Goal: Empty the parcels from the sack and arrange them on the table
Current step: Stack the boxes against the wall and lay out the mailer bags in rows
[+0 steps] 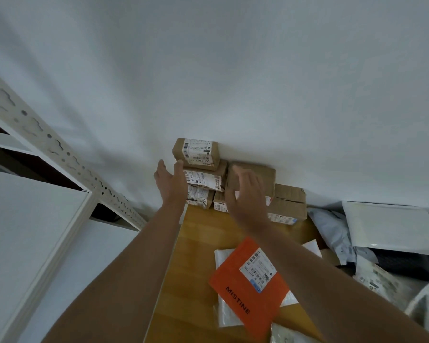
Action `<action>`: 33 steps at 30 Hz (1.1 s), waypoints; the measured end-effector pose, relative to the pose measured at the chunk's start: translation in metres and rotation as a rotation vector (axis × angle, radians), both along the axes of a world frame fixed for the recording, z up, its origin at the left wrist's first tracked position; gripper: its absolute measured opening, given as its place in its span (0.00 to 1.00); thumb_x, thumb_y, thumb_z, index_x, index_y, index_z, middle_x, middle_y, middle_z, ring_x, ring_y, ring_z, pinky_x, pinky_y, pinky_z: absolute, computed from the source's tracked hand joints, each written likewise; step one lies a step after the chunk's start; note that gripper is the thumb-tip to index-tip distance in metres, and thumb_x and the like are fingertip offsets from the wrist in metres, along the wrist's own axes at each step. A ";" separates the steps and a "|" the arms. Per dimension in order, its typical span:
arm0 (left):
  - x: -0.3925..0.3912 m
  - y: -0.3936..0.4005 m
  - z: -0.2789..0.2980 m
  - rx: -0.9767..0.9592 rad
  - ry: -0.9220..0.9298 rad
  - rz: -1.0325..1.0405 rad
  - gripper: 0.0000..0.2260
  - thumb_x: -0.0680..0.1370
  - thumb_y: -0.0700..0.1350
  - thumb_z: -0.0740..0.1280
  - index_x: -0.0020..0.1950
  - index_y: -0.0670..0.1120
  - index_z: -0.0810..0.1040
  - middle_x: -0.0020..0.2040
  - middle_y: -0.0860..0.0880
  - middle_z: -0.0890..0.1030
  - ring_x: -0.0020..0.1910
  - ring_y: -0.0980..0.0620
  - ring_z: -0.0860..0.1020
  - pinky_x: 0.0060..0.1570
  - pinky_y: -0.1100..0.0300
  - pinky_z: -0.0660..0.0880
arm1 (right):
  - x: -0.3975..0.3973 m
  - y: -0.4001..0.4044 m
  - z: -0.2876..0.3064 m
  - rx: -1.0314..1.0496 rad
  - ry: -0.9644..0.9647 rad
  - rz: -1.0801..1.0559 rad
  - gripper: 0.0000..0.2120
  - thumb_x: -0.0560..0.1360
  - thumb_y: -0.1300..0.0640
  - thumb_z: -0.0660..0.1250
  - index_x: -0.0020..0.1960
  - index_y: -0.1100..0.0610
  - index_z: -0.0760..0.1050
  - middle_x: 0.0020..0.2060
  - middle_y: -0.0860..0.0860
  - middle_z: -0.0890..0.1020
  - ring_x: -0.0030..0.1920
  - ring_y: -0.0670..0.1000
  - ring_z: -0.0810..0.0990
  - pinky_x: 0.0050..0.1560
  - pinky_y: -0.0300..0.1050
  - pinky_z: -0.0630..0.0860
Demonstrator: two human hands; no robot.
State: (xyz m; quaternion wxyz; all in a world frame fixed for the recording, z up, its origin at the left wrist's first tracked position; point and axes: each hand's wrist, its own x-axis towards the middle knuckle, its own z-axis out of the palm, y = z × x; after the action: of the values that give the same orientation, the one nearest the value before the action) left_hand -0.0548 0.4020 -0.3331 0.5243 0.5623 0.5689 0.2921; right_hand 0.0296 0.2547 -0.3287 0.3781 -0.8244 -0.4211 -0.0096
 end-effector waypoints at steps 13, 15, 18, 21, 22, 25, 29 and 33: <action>-0.055 -0.159 -0.105 -0.359 0.663 -0.607 0.34 0.74 0.58 0.67 0.76 0.46 0.61 0.71 0.41 0.65 0.68 0.39 0.68 0.63 0.47 0.71 | -0.035 -0.168 -0.098 -0.922 0.444 -0.164 0.28 0.77 0.44 0.59 0.73 0.55 0.60 0.71 0.58 0.62 0.68 0.61 0.66 0.66 0.56 0.69; -0.061 -0.172 -0.107 -0.410 0.680 -0.645 0.37 0.69 0.57 0.69 0.74 0.46 0.63 0.67 0.41 0.68 0.64 0.39 0.72 0.59 0.48 0.75 | -0.054 -0.172 -0.105 -0.914 0.613 -0.095 0.34 0.78 0.39 0.58 0.76 0.55 0.53 0.75 0.59 0.55 0.70 0.63 0.64 0.67 0.58 0.69; -0.069 -0.181 -0.108 -0.345 0.740 -0.603 0.38 0.65 0.58 0.68 0.72 0.46 0.64 0.63 0.42 0.71 0.62 0.40 0.73 0.62 0.46 0.73 | -0.073 -0.172 -0.103 -0.801 0.634 0.002 0.31 0.78 0.43 0.56 0.77 0.55 0.53 0.76 0.57 0.55 0.74 0.60 0.59 0.72 0.59 0.64; -0.078 -0.186 -0.103 -0.189 0.833 -0.529 0.38 0.73 0.54 0.67 0.78 0.50 0.52 0.75 0.43 0.59 0.73 0.39 0.59 0.70 0.42 0.60 | -0.077 -0.180 -0.084 -0.674 0.391 -0.004 0.24 0.78 0.48 0.50 0.71 0.57 0.65 0.69 0.55 0.70 0.70 0.58 0.67 0.71 0.57 0.66; -0.081 -0.189 -0.100 -0.109 0.860 -0.522 0.37 0.75 0.54 0.65 0.79 0.52 0.51 0.77 0.44 0.56 0.75 0.40 0.56 0.72 0.42 0.57 | -0.076 -0.185 -0.079 -0.632 0.222 0.005 0.23 0.77 0.49 0.50 0.67 0.57 0.69 0.64 0.56 0.74 0.67 0.58 0.71 0.69 0.57 0.69; -0.073 -0.206 -0.093 0.136 0.787 -0.590 0.34 0.77 0.53 0.63 0.79 0.52 0.50 0.79 0.45 0.52 0.77 0.41 0.52 0.74 0.43 0.54 | -0.061 -0.212 -0.072 -0.585 -0.055 -0.178 0.21 0.72 0.50 0.59 0.62 0.56 0.75 0.62 0.56 0.77 0.67 0.61 0.73 0.62 0.60 0.73; -0.044 -0.247 -0.080 0.290 0.684 -0.834 0.30 0.80 0.54 0.60 0.79 0.54 0.51 0.79 0.45 0.52 0.77 0.41 0.51 0.75 0.43 0.53 | -0.039 -0.262 -0.065 -0.851 0.183 -0.507 0.35 0.73 0.45 0.64 0.77 0.53 0.58 0.77 0.58 0.59 0.77 0.64 0.52 0.71 0.67 0.55; -0.040 -0.284 -0.088 0.235 0.825 -1.037 0.29 0.79 0.56 0.59 0.78 0.54 0.56 0.80 0.47 0.51 0.78 0.40 0.47 0.75 0.41 0.47 | -0.047 -0.291 -0.077 -1.017 0.173 -0.204 0.34 0.76 0.42 0.57 0.78 0.49 0.50 0.78 0.50 0.57 0.79 0.61 0.43 0.72 0.71 0.47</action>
State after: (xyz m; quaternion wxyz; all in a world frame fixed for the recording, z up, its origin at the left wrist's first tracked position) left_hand -0.0950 0.1181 -0.4214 0.2719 0.8814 0.3436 -0.1762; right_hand -0.0179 -0.0368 -0.4054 -0.0394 -0.9384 -0.2573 0.2272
